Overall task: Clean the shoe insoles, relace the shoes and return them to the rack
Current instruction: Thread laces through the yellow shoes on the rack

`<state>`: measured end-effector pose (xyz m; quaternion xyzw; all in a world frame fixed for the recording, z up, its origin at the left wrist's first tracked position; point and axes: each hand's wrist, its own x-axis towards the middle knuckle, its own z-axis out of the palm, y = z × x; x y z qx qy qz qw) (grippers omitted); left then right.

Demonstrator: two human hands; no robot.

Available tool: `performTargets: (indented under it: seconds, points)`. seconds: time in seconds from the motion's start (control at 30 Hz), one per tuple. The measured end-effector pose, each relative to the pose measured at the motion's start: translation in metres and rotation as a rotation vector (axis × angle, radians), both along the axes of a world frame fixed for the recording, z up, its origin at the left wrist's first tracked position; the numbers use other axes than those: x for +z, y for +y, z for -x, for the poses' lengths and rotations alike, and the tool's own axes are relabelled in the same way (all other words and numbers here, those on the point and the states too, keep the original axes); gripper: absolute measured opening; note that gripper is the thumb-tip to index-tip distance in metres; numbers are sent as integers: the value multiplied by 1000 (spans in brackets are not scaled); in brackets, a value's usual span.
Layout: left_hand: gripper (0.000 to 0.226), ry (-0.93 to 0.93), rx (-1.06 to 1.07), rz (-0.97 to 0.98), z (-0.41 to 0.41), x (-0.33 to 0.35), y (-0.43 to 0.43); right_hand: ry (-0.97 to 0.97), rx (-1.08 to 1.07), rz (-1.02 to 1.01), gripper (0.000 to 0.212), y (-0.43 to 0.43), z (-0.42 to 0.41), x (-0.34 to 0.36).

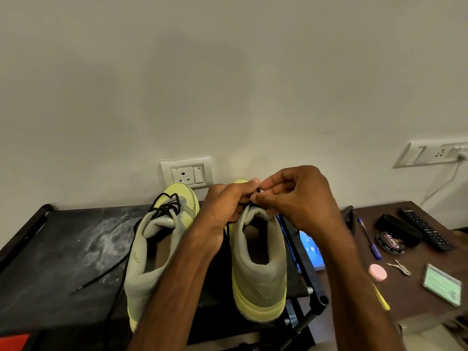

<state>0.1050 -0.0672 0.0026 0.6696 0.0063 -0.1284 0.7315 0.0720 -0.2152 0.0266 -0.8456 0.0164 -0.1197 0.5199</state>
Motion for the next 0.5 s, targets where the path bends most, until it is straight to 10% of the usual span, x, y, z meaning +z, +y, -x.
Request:
performTargets:
  seconds: [0.5]
  points:
    - [19, -255, 129, -152, 0, -4, 2, 45, -89, 42, 14, 7, -2, -4]
